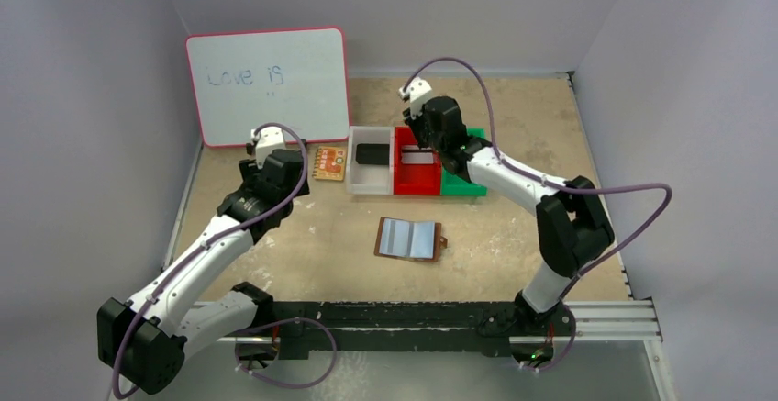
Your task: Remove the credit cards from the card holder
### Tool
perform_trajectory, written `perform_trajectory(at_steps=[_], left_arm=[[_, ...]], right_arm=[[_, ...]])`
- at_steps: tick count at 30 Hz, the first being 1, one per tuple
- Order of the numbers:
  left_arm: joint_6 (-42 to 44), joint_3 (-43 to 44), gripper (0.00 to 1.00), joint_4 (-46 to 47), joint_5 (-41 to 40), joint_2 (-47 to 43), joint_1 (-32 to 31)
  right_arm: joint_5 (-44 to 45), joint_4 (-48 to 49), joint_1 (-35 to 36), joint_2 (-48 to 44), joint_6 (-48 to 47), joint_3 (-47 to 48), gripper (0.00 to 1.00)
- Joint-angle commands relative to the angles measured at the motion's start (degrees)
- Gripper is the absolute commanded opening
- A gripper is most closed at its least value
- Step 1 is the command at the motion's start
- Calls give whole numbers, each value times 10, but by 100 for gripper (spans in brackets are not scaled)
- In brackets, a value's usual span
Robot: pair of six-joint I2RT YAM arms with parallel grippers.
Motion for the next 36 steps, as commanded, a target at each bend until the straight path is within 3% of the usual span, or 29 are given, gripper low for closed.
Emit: perform_trajectory(at_steps=[1,5,10,36], left_arm=[[0,30,74,2,-8,2,2],[-2,32,74,-1,-11,4,2],[-2,35,74,-6,-13,11,2],[-2,42,71,-15,-14,22,2]], right_arm=[[61,-198,-2,52,310,118,23],[7,-206,1,65,346,118,23],[25,-268,1,98,407,133,17],[48,-293,7,208,427,186,19]])
